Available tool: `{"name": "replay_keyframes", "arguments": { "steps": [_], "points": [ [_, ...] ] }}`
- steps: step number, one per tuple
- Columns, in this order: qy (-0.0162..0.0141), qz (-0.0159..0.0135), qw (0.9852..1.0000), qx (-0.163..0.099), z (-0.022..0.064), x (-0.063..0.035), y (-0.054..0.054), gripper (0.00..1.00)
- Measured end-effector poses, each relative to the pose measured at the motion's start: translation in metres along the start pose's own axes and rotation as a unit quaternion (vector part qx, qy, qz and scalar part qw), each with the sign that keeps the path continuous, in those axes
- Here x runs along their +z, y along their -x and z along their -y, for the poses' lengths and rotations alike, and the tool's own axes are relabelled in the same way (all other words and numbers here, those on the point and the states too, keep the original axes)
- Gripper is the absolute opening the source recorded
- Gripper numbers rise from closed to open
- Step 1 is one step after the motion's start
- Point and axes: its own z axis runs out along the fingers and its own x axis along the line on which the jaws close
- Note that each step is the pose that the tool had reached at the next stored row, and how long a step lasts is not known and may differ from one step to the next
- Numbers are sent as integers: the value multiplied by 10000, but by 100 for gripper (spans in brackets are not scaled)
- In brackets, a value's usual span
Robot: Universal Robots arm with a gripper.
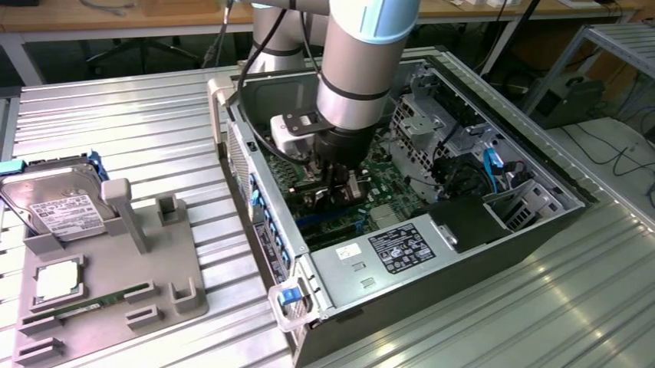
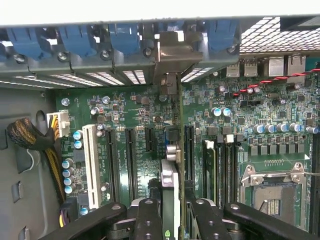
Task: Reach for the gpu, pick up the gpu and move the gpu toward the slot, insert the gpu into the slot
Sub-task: 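Insert the gpu into the slot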
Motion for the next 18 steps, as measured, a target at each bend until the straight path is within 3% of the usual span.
{"name": "replay_keyframes", "arguments": {
  "steps": [3,12,18],
  "points": [
    [0,-7,10000,0,52,0,2,27],
    [16,-6,10000,0,12,48,-4,27],
    [15,-8,10000,0,15,-40,-1,27]
  ]
}}
